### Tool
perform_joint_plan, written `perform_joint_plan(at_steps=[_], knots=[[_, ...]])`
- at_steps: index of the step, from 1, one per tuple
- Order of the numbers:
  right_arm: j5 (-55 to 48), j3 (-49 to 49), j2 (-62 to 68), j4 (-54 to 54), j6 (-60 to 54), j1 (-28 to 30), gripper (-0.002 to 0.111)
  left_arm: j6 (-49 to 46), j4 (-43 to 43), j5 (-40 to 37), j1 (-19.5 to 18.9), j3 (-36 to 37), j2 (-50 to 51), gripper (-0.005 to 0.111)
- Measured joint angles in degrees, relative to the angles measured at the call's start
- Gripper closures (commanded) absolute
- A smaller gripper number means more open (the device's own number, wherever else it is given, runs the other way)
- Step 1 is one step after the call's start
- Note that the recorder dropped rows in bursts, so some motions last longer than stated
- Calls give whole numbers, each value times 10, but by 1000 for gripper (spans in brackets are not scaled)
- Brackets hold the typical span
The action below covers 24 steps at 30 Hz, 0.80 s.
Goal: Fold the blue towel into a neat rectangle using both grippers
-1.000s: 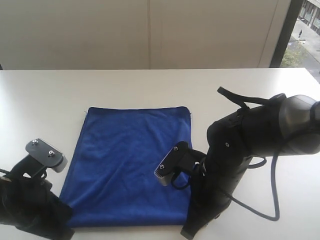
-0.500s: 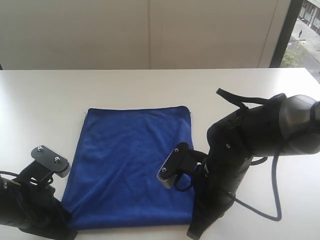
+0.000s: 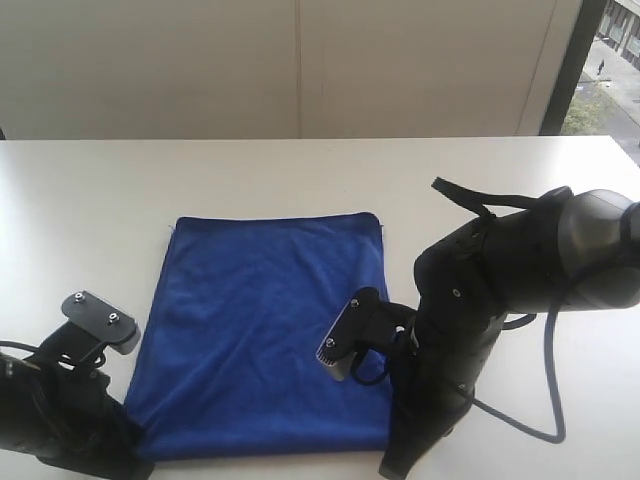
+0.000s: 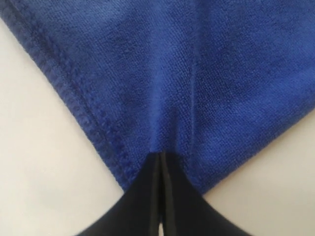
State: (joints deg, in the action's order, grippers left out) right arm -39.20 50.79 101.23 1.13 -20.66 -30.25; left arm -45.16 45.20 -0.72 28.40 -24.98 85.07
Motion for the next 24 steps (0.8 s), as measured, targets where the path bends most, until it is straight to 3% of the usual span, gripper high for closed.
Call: perform_joint_plan(at_steps=[16,24], knots=[[-6,0,0,2,0,0,108,14,-18,-37,0,18,-79,107],[-6,0,0,2,0,0,108,45,-20,16,0,11,-79,107]])
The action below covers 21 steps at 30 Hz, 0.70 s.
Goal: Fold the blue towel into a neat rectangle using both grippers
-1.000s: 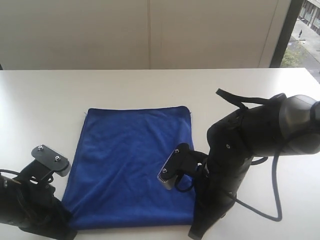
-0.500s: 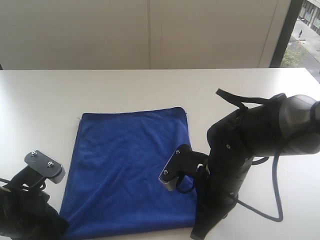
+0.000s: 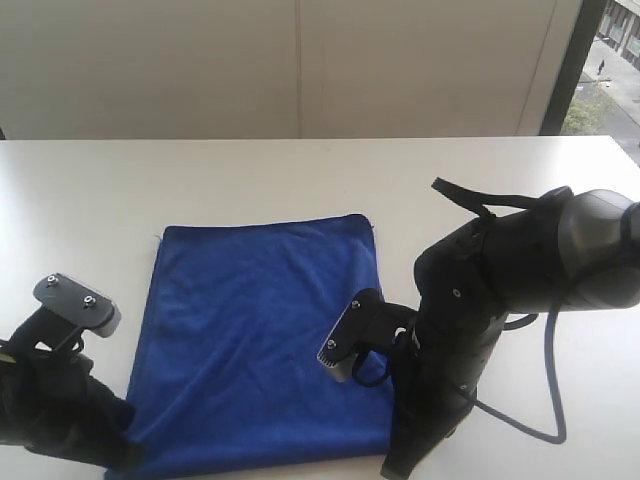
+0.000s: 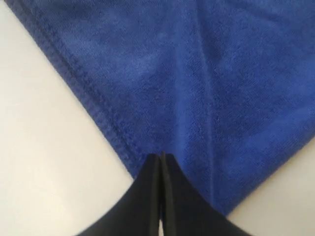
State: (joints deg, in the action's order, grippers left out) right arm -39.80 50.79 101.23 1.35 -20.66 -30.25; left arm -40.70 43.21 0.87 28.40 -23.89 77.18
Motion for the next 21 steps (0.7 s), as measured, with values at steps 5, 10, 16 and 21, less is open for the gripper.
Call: perform_joint_plan(at_steps=[5,10,16,21], knots=[[2,0,0,0,0,0,108,16,0,-13,1,-32,7,107],[3,0,0,0,1,0,108,31,0,-13,25,-63,46,107],[4,0,0,0,7,0,108,35,2,-9,77,-92,115,107],[4,0,0,1,10,0,108,35,7,15,80,-100,153,107]])
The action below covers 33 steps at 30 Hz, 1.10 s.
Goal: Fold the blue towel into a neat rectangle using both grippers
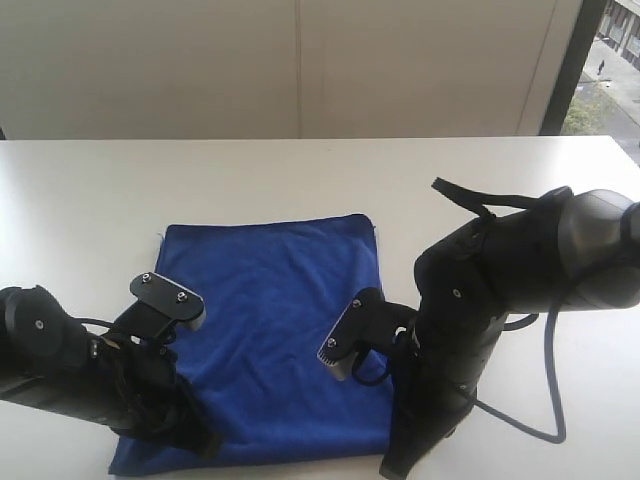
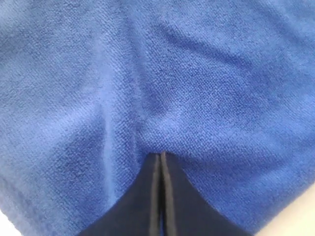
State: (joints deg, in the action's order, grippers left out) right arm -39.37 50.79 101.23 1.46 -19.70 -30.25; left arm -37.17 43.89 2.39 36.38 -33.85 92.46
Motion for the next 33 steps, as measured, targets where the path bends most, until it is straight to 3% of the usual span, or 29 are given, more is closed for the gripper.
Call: perform_joint_plan(at_steps=[16,33], knots=[[-4,0,0,-4,16,0,108,-39,0,-8,0,11,-6,107],[-60,0,0,-60,17,0,108,-43,-30,-57,0,27,-121,107]])
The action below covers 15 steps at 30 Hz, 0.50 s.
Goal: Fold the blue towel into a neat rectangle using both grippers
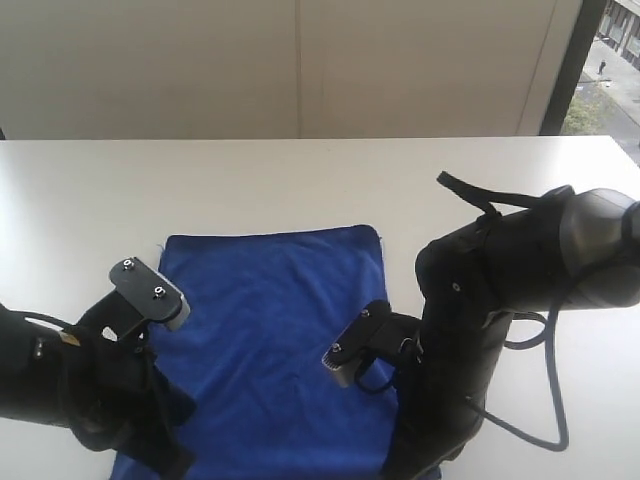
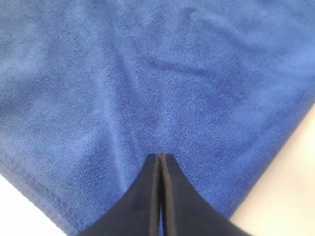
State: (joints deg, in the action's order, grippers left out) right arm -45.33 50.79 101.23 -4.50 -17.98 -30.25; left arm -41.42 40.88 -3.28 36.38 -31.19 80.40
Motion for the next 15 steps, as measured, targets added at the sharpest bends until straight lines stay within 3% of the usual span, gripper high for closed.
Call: perform_joint_plan(at_steps=[15], knots=[[-25,22,-51,-12,0,0,108,-6,-79,-91,0,1,-26,107]])
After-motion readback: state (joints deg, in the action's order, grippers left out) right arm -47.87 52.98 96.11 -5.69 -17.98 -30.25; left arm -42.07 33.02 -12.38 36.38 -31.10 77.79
